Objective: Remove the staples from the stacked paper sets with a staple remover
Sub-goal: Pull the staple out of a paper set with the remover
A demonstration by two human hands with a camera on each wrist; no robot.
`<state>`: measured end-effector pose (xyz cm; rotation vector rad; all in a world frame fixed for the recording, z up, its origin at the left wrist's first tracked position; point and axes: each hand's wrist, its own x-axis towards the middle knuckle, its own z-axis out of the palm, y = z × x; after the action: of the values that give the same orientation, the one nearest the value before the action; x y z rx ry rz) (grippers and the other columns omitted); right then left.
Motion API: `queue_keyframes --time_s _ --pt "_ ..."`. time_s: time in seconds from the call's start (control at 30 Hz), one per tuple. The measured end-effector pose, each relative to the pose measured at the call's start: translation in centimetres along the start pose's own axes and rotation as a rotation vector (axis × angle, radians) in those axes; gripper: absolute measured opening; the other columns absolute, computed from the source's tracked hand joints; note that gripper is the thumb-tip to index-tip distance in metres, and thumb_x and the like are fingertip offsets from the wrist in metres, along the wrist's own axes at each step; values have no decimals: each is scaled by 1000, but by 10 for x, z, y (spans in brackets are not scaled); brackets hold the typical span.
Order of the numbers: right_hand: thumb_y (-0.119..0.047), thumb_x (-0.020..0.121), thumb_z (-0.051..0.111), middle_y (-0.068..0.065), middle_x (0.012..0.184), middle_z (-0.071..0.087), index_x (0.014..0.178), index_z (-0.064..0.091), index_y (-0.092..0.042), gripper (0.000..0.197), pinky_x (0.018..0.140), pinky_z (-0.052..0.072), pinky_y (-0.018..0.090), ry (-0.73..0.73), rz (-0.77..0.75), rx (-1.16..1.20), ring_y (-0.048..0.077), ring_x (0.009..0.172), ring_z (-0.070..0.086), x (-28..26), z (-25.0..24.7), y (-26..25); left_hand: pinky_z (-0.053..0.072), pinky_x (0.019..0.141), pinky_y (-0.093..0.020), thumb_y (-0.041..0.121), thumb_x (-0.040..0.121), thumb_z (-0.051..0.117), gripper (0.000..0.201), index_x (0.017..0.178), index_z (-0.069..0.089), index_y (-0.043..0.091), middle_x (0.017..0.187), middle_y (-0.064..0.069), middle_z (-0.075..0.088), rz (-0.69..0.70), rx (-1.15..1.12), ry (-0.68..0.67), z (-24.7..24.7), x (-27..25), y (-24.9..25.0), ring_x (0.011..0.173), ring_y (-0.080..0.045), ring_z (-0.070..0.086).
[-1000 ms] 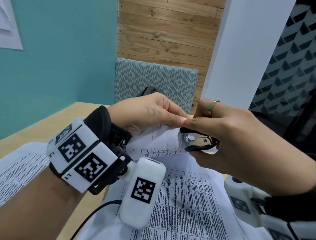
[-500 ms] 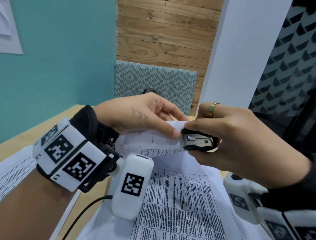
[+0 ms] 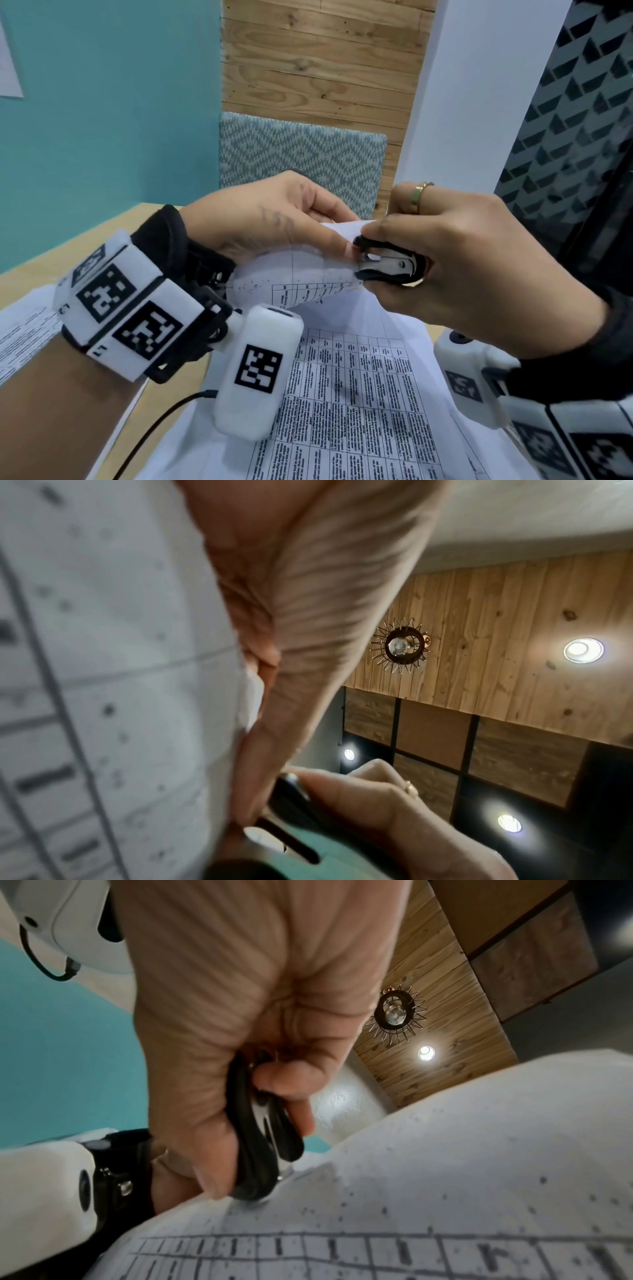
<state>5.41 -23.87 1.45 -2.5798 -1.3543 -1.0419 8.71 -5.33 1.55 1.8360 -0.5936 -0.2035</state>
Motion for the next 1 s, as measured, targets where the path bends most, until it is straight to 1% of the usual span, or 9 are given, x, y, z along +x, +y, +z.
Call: queue_keyframes --time_s 0.17,0.27,0.4,0.5,0.6,0.73,0.8,0.9,1.0 --pt "-17 61 66 -2 68 37 64 66 -4 13 39 41 28 26 -15 -12 26 45 44 1 1 -2 54 74 -22 -1 58 76 39 96 69 -4 92 -22 71 -24 -44 3 0 0 1 75 -19 66" --pt "-16 66 65 1 65 40 62 65 -3 13 39 40 29 53 -17 2 27 45 42 1 2 -1 56 66 -24 -2 59 74 37 95 68 -4 83 -18 72 -63 -139 -10 0 -2 1 67 -18 67" --pt "-18 67 66 2 62 46 64 67 -5 14 45 38 34 56 20 60 24 47 43 0 0 2 57 68 -28 -3 62 75 32 93 70 -1 87 -19 71 -76 -166 -35 -1 -2 0 69 -21 68" --pt "-20 65 71 4 60 51 68 70 -6 14 50 38 29 82 83 196 19 52 47 -1 -1 6 57 67 -31 3 62 74 32 93 70 0 87 -19 71 -87 -149 -19 -2 -2 0 69 -22 68" --pt "-21 63 74 7 60 56 70 72 -7 16 52 40 33 109 138 244 21 54 53 -2 -3 9 55 66 -26 6 61 73 31 91 70 1 87 -20 69 -46 -90 18 1 -2 1 69 -21 65" --pt "-24 61 75 3 59 58 69 73 -9 18 52 40 29 130 179 265 17 56 53 -1 -3 8 50 63 -17 9 62 70 22 84 71 6 77 -9 69 30 18 73 6 -2 3 67 -13 61" --pt "-27 59 75 3 59 60 68 72 -9 20 53 41 30 135 205 262 16 56 54 -1 -3 8 48 62 -15 10 62 69 20 82 71 7 76 -9 70 64 55 84 10 -3 4 67 -10 60" --pt "-31 58 74 1 58 61 67 72 -9 24 53 41 28 142 244 265 16 57 54 -1 -4 8 45 70 -27 12 66 68 21 86 71 7 87 -19 71 109 120 102 11 -4 4 70 -14 60" --pt "-35 59 74 0 58 63 67 71 -10 26 53 41 24 157 305 339 18 62 56 -1 -6 9 47 69 -32 14 69 70 21 89 70 9 89 -18 71 113 136 70 7 -7 6 70 -18 61"
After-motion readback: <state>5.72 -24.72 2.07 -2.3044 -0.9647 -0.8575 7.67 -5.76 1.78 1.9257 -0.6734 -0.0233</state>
